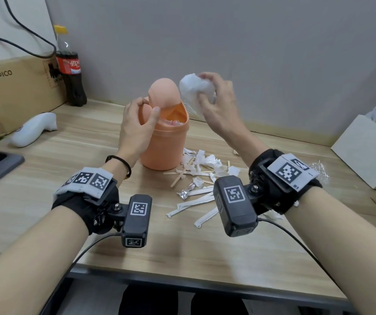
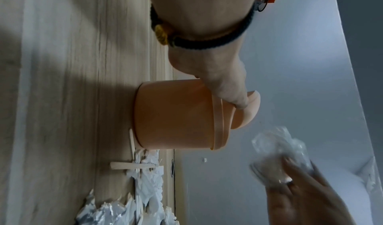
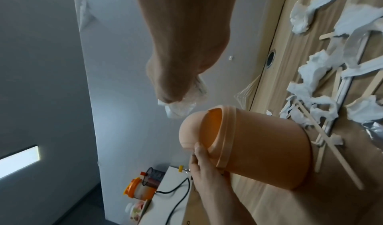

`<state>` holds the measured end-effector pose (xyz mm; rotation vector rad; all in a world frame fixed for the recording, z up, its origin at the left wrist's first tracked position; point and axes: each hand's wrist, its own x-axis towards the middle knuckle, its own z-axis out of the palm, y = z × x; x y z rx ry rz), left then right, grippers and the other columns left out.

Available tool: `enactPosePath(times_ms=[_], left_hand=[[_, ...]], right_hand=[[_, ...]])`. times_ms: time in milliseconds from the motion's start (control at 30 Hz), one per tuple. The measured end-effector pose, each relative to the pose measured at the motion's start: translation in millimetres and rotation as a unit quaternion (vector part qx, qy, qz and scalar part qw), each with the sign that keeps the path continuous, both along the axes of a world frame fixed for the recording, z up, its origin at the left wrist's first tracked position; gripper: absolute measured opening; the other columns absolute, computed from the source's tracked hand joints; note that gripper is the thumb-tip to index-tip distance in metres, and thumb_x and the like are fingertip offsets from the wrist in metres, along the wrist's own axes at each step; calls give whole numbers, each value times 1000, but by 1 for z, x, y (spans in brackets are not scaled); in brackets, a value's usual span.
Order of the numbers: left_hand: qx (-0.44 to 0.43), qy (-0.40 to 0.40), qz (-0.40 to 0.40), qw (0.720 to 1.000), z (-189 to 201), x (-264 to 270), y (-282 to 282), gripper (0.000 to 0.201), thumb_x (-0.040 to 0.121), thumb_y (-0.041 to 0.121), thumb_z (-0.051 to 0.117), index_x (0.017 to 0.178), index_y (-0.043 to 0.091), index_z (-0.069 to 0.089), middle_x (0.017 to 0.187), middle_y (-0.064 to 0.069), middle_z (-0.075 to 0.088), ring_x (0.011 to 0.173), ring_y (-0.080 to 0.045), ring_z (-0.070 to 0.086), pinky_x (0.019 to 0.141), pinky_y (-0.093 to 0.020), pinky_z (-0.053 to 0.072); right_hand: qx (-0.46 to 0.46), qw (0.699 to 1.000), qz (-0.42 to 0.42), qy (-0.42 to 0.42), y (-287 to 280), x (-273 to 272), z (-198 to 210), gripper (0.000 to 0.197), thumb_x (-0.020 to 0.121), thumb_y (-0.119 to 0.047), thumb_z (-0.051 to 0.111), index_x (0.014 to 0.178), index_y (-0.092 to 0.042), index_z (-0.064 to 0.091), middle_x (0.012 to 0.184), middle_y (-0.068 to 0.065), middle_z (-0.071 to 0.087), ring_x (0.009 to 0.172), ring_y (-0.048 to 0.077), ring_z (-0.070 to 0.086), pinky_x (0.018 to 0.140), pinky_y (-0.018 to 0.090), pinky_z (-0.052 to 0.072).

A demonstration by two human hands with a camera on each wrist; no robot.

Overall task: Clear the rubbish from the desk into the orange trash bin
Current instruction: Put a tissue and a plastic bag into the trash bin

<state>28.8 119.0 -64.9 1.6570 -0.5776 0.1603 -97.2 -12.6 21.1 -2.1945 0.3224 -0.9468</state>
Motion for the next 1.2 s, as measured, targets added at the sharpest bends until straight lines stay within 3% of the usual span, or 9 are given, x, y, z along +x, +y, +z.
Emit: enactPosePath(times_ms=[100, 267, 367, 433, 600, 700, 800, 1033, 1200], left_hand=[[-1, -2, -4, 1000, 0, 2, 2, 38, 95, 46, 58, 128, 27, 53, 129, 7, 52, 115, -5, 49, 102, -25, 40], [7, 4, -14, 1000, 0, 5, 4, 37, 93, 48, 59, 126, 31, 53, 129, 5, 54, 116, -8, 52, 101, -27, 42], [3, 5, -15, 1000, 0, 5, 3, 40, 92, 49, 59, 127, 30, 54, 130, 4, 55, 117, -10, 53, 101, -28, 43], [3, 7, -12, 1000, -1, 5, 2, 42, 92, 49, 59, 128, 29, 54, 131, 5, 55, 118, -10, 52, 100, -26, 42], [3, 10, -22, 1000, -2, 9, 3, 46, 88, 56, 59, 126, 30, 55, 128, 4, 58, 117, -11, 55, 103, -32, 45], [6, 14, -27, 1000, -2, 11, 5, 53, 84, 62, 57, 126, 31, 54, 129, 5, 58, 120, -11, 55, 104, -35, 45], [2, 12, -24, 1000, -3, 10, 3, 48, 88, 57, 58, 127, 30, 54, 130, 6, 57, 120, -9, 53, 105, -33, 44], [1, 13, -20, 1000, -3, 8, 1, 42, 91, 51, 60, 127, 31, 54, 130, 8, 55, 118, -6, 52, 103, -26, 42], [-5, 20, 0, 1000, -1, 13, 1, 44, 89, 52, 61, 127, 30, 54, 132, 8, 56, 122, -8, 51, 106, -30, 41]], right_hand=[[-65, 998, 8, -9, 7, 11, -7, 37, 88, -12, 62, 123, -26, 64, 101, 0, 45, 86, 5, 47, 85, 13, 40], [-104, 994, -9, 19, 13, 7, -26, 34, 81, -19, 69, 110, -20, 52, 88, 1, 61, 85, 20, 59, 74, 34, 52], [-175, 983, -34, 38, 12, 10, -24, 22, 83, -24, 68, 105, -23, 64, 96, -5, 66, 101, 19, 53, 89, 34, 40], [-232, 970, -34, 64, 14, 16, -20, 22, 87, -28, 64, 107, -27, 70, 95, -7, 63, 107, 18, 45, 88, 29, 30], [-205, 970, 31, 127, 22, 28, -18, 24, 95, -28, 51, 100, -18, 72, 104, 2, 40, 92, 18, 50, 79, 33, 44], [-186, 959, 83, 195, 17, 23, -13, 31, 96, -20, 40, 110, -14, 68, 113, 6, 49, 106, 20, 48, 93, 38, 41], [-254, 953, 65, 152, 9, 16, -16, 33, 90, -13, 49, 122, -13, 55, 119, 4, 56, 113, 23, 47, 98, 42, 37], [-204, 978, 16, 41, 2, 13, -38, 21, 91, -16, 58, 109, -19, 67, 103, 0, 54, 99, 17, 52, 89, 32, 45], [-179, 950, 115, 227, 0, -4, -25, 45, 91, -10, 37, 134, -16, 50, 139, 4, 54, 125, 20, 48, 103, 30, 36]])
